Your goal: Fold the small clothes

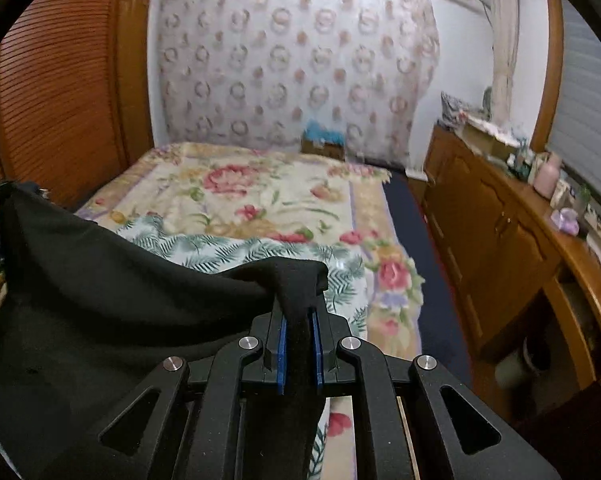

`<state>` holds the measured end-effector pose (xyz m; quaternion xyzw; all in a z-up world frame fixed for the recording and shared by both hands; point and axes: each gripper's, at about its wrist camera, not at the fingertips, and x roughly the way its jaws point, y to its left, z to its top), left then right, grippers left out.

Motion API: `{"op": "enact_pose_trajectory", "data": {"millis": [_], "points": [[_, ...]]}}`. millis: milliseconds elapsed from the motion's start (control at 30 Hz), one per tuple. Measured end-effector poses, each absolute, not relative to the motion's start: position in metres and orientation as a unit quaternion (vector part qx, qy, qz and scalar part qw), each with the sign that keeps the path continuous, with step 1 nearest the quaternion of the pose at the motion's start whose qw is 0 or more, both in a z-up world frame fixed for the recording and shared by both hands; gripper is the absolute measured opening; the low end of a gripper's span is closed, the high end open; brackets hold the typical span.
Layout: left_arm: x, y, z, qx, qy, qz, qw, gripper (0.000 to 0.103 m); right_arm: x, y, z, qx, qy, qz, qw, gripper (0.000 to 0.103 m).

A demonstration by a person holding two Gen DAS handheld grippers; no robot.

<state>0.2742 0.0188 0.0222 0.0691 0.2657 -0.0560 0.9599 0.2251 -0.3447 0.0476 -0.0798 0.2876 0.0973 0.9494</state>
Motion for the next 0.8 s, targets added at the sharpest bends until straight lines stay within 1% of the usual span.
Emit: {"op": "enact_pose_trajectory", "data": {"millis": [33, 100, 133, 167, 200, 233, 267, 300, 367, 433, 467, 800], "points": [[0.275, 0.019, 0.02, 0.068, 0.272, -0.059, 0.958, 0.006, 0.225, -0.347, 0.053, -0.075, 0.291, 0.096, 0.949, 0.01], [0.278, 0.02, 0.017, 0.064, 0.287, -0.065, 0.954, 0.012, 0.231, -0.348, 0.066, -0.066, 0.299, 0.094, 0.947, 0.017], [0.275, 0.02, 0.016, 0.063, 0.291, -0.066, 0.952, 0.02, 0.23, -0.35, 0.067, -0.064, 0.302, 0.091, 0.947, 0.023], [0.271, 0.021, 0.016, 0.063, 0.29, -0.066, 0.953, 0.03, 0.228, -0.351, 0.067, -0.064, 0.304, 0.091, 0.946, 0.029], [0.265, 0.023, 0.016, 0.064, 0.288, -0.068, 0.953, 0.035, 0.225, -0.351, 0.069, -0.064, 0.303, 0.09, 0.946, 0.034], [0.261, 0.023, 0.015, 0.063, 0.286, -0.072, 0.953, 0.043, 0.219, -0.35, 0.073, -0.066, 0.301, 0.087, 0.947, 0.045], [0.254, 0.025, 0.014, 0.061, 0.288, -0.077, 0.953, 0.049, 0.22, -0.354, 0.066, -0.065, 0.3, 0.086, 0.948, 0.054], [0.248, 0.026, 0.012, 0.059, 0.295, -0.082, 0.95, 0.052, 0.217, -0.354, 0.064, -0.065, 0.298, 0.085, 0.949, 0.056], [0.232, 0.028, 0.008, 0.054, 0.304, -0.094, 0.946, 0.071, 0.2, -0.36, 0.044, -0.063, 0.298, 0.083, 0.949, 0.057], [0.212, 0.03, 0.003, 0.051, 0.307, -0.104, 0.945, 0.074, 0.179, -0.358, 0.041, -0.063, 0.298, 0.088, 0.948, 0.057], [0.199, 0.032, -0.001, 0.051, 0.312, -0.107, 0.943, 0.075, 0.179, -0.36, 0.029, -0.064, 0.298, 0.093, 0.948, 0.057], [0.096, 0.054, -0.043, 0.034, 0.344, -0.092, 0.934, 0.075, 0.091, -0.372, -0.005, -0.048, 0.336, 0.123, 0.933, 0.057]]}}
